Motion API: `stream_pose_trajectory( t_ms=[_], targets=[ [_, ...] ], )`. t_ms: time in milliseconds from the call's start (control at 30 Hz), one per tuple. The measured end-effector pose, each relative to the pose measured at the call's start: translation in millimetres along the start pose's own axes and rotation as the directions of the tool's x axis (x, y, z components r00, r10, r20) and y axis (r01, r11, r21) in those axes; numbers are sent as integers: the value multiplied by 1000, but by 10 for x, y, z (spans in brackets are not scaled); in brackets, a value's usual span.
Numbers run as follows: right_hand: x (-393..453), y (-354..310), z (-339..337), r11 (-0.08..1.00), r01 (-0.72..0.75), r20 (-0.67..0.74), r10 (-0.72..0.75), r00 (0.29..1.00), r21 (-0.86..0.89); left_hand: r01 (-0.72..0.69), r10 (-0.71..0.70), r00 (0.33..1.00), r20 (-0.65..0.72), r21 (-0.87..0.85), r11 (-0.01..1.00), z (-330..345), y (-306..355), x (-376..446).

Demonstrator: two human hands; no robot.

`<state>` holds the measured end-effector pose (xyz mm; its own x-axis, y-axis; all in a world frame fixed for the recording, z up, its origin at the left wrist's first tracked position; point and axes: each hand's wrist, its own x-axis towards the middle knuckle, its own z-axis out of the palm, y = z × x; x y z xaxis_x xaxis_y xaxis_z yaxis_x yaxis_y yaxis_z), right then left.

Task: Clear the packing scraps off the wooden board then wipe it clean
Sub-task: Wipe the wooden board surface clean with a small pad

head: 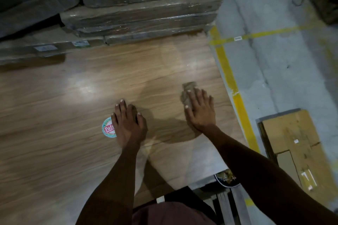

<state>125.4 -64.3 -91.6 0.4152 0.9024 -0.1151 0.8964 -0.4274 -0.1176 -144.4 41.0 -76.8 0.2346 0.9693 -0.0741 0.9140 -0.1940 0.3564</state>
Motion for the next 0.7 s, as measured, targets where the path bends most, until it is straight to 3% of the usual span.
stream_pose_trajectory(
  t_ms=[67,133,167,200,267,300,333,367,433,467,500,533,600,633,667,700],
  targets=[
    [-144,-64,24,916,-395,-44,399,916,75,-13,13,1000,8,-7,1000,-7,-5,-2],
    [-248,-206,24,801,-576,-17,586,810,163,-23,23,1000,19,7,1000,-20,1,-3],
    [-318,-281,35,815,-555,7,562,827,165,-27,27,999,24,32,999,-21,2,-5],
    [-410,-349,65,884,-447,22,448,894,134,-31,30,999,27,53,998,-21,-3,-7],
    [-616,-427,74,997,-36,76,31,997,66,-42,40,999,29,55,998,-34,-27,-19],
    [-696,-396,63,991,122,111,-126,986,46,-59,57,998,33,51,997,-30,-52,-26],
    [-756,-343,49,987,160,121,-163,979,36,-86,84,996,38,49,995,-23,-88,-31],
    [-799,-290,38,998,65,109,-68,992,25,-116,114,992,47,43,992,-20,-130,-37],
    [-888,-211,24,944,-322,63,318,946,65,-172,169,982,79,22,985,-32,-249,-69],
    [-935,-177,24,890,-448,65,444,894,86,-197,195,976,98,18,980,-48,-314,-99],
    [-992,-144,26,877,-472,80,466,881,89,-222,218,969,113,21,975,-67,-379,-141],
    [-1065,-110,33,912,-401,94,394,914,84,-240,235,964,124,28,970,-88,-440,-183],
    [-1250,-27,18,996,-71,125,64,990,54,-248,240,959,148,37,968,-113,-522,-256],
    [-1350,31,-1,997,76,137,-80,987,31,-244,235,959,158,41,969,-115,-538,-293],
    [-1449,85,-1,992,124,143,-124,982,9,-237,227,960,163,43,971,-110,-542,-330],
    [-1536,113,7,999,54,142,-52,988,-7,-228,218,962,165,43,973,-107,-538,-367]
  ],
)
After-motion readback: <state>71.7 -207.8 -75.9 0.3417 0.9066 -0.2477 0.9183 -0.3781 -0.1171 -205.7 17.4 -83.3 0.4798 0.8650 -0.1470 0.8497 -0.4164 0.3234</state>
